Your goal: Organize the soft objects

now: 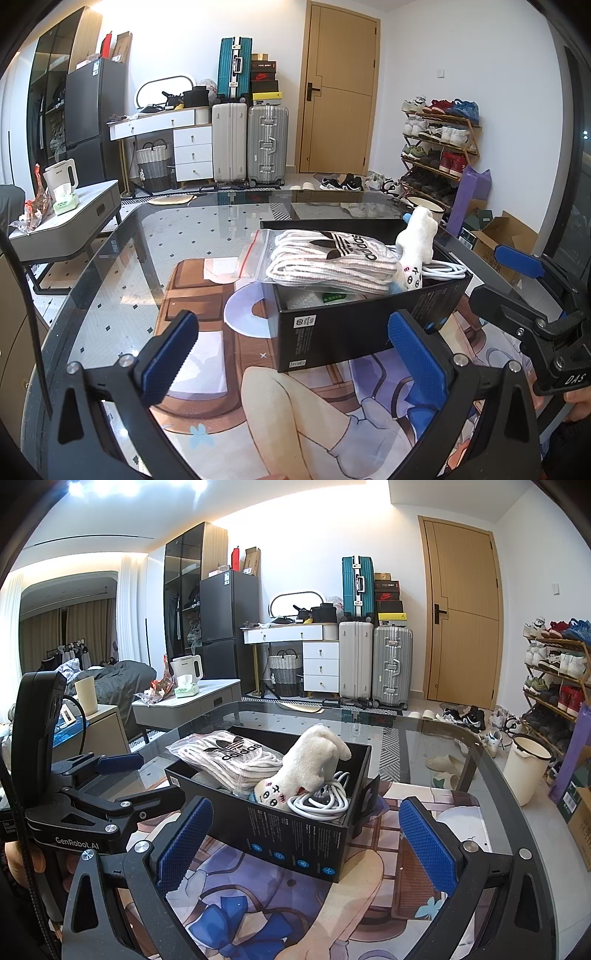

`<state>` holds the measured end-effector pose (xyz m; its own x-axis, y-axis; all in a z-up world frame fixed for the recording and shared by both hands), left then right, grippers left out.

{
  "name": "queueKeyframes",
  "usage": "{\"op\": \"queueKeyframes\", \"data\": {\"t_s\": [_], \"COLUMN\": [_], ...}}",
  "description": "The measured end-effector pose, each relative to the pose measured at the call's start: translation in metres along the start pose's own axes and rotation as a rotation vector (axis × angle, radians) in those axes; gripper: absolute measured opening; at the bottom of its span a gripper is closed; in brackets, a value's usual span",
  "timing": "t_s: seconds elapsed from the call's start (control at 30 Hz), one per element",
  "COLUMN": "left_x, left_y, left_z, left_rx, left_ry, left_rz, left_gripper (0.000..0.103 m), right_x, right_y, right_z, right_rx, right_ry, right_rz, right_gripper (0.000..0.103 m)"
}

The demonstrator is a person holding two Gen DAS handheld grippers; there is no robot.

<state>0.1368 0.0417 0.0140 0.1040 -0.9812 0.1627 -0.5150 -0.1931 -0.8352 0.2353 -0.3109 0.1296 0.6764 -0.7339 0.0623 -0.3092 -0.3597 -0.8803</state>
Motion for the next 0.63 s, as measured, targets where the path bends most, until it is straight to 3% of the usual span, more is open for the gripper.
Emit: {"op": "queueKeyframes", "data": {"t_s": [0.63], "left_x": [0.0003], "left_y": [-0.0023], "left_z": [-0.0036], "left_rx": [0.018], "left_ry": [-0.009], "left_rz": [0.010], "left_gripper": [0.103], "right_x": [-0.0016], "right_y": [0.0005], "right_z": [-0.0010], "right_rx": [0.001], "right_ry": [-0.001], "right_rz": [0.000], "right_gripper": [0.102]}}
Point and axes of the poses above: each gripper's, at about its wrist camera, not at the fingertips, and z roughly the way its jaws point, x to its right, y to its underside, the point moved 2 cm from there along z, roughly the way its jaws point, and after that the axes turned 5 degrees about -z, right-handed, at the moved point
